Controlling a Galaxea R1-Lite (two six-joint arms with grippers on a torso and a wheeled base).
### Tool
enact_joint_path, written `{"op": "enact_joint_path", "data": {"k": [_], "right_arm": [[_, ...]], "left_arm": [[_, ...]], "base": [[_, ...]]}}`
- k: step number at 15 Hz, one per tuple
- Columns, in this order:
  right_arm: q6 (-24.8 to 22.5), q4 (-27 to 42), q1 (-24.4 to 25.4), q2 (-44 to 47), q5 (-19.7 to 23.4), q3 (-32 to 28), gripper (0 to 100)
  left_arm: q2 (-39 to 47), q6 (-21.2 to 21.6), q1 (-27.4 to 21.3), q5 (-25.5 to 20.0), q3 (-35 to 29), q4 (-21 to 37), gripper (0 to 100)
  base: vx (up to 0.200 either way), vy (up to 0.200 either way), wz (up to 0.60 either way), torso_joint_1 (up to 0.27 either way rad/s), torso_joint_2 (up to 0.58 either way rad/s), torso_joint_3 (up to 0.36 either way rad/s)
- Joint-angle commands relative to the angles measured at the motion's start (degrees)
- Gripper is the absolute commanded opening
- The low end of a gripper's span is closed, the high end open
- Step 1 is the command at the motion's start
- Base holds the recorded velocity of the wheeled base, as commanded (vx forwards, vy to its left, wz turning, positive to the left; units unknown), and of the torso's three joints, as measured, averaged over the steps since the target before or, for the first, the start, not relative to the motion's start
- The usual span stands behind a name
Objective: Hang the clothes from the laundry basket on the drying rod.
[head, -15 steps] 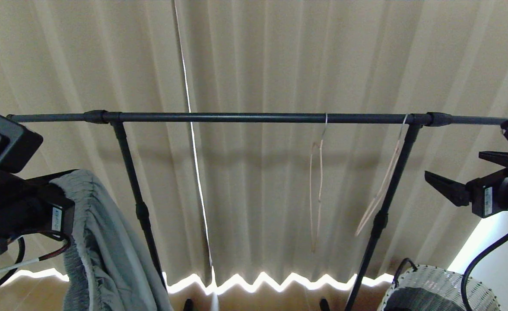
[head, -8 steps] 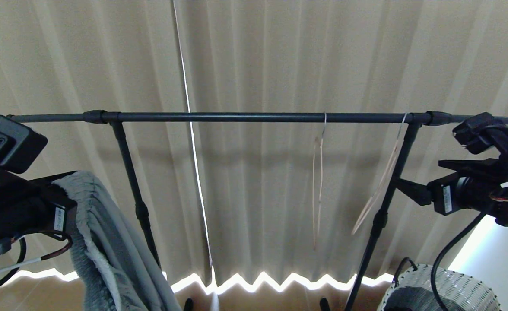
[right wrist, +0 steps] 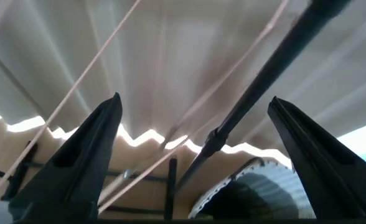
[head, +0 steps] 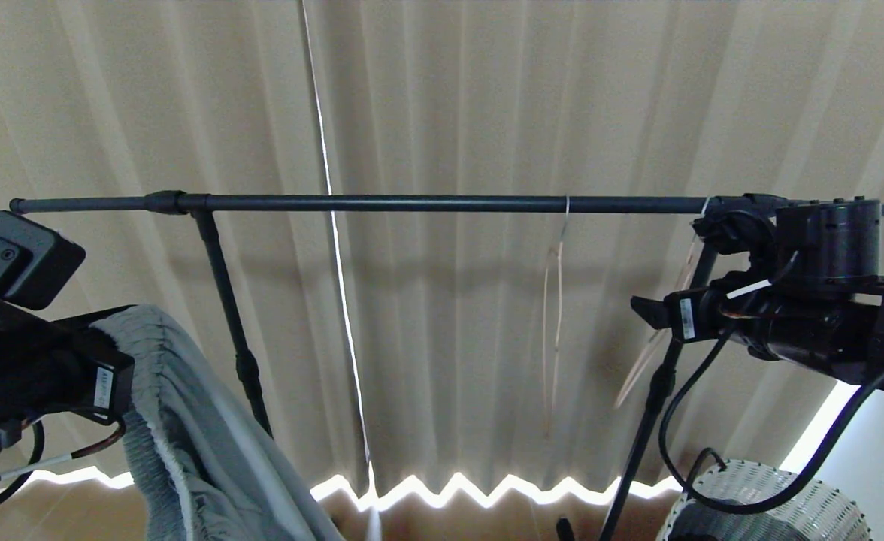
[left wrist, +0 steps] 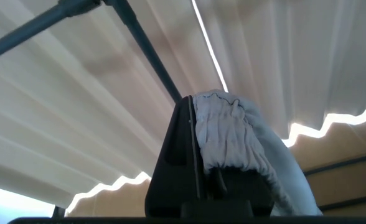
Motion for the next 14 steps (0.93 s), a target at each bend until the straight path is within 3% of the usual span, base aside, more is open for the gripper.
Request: {"op": "enact_joint_path", "data": {"k": [1,8,14], "right_arm": [[0.1,0.4,-0.2,2.3,-0.9,-0.1,100],[6.6,4.0,-0.3,1.5,-2.9,0.3,100],[8.4,3.9,-1.7,0.5,-2.9,2.8,100]], "left_arm": [[0.0,0.0,0.1,0.0,0.6,0.0,0],[-0.1,0.1,0.1,0.0,0.5,0.0,0],[-0.1,0.2,0.1,0.0,0.5,0.0,0]], "base": [[0.000,0.000,0.00,0.000,0.00,0.000],[0.000,0.000,0.00,0.000,0.00,0.000],[0.000,0.000,0.00,0.000,0.00,0.000]]}}
